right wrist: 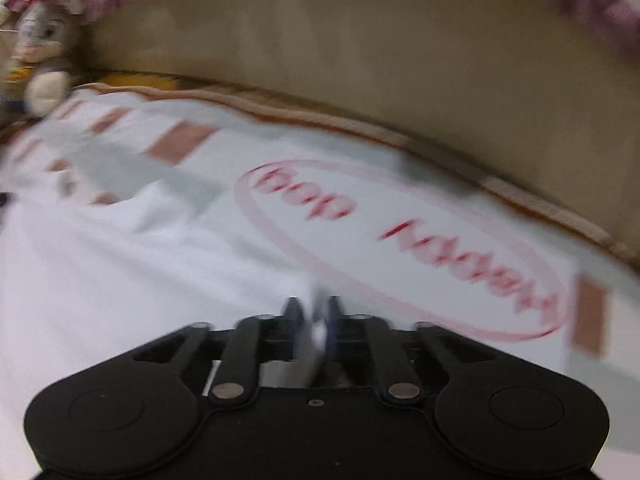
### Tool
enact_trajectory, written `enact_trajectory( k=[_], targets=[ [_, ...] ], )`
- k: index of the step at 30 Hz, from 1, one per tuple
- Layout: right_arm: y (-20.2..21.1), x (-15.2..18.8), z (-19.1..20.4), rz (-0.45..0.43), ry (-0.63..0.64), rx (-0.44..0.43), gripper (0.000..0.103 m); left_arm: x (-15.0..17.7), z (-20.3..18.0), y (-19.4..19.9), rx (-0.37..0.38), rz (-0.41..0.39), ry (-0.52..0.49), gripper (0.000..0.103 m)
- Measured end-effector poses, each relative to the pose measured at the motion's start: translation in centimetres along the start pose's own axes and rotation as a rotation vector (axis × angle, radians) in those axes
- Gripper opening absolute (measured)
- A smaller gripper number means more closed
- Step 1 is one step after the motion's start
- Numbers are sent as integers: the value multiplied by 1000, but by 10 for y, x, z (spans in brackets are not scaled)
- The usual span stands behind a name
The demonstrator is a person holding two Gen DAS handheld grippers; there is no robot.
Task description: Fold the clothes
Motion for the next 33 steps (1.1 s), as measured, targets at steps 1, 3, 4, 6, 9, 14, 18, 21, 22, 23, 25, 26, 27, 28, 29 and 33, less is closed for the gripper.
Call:
enact_trajectory(
  k=[1,3,4,6,9,14,18,21,22,23,25,26,27,28,29,33],
  targets=[
    [2,-8,-6,-23,-29,43,37,-5,-1,3,-7,-10,-10,26],
    [6,-25,7,-49,-34,-7,37,-11,-21,-11,92,36,-20,40],
    [8,-32,22,-52,-14,-68,37,-13,-31,-17,141,59,-25,43],
    [11,-47,53,-58,26,-188,40,-19,-51,-30,239,104,-34,47],
    [5,-54,109,-39,185,-281,46,-28,-82,-46,387,173,-49,51],
    [-29,-57,148,3,252,-270,54,-21,-96,-87,413,303,-34,50],
    [-41,-57,148,-10,164,-265,50,-19,-106,-86,409,290,-158,5],
    [-35,-55,151,-58,202,-277,15,-27,-107,-82,321,217,-194,0],
    [-33,-57,149,-71,200,-268,9,-32,-102,-84,231,174,-224,0],
    [-33,-60,145,-80,188,-255,7,-36,-99,-86,143,133,-256,0],
    [-35,-65,138,-92,158,-221,4,-39,-91,-86,92,106,-247,1],
    [-39,-68,132,-95,152,-162,0,-40,-86,-85,106,106,-206,5],
    [-41,-73,121,-98,134,-99,0,-42,-80,-79,144,107,-133,7],
    [-42,-78,109,-102,115,-36,1,-44,-71,-67,159,91,-71,10],
    [-38,-82,94,-114,74,-17,8,-45,-62,-55,167,76,-17,19],
    [-10,-73,33,-97,-201,-140,26,-28,-26,-11,101,71,19,45]
  ],
)
Point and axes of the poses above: each gripper's, at about its wrist camera, not at the fingertips, and y roughly against the way its jaws point, z to its left, x to its underside, the point moved 9 cm from there along -y, roughly the way its jaws point, and after that the axes turned 9 degrees about x, right-handed, at the moved point
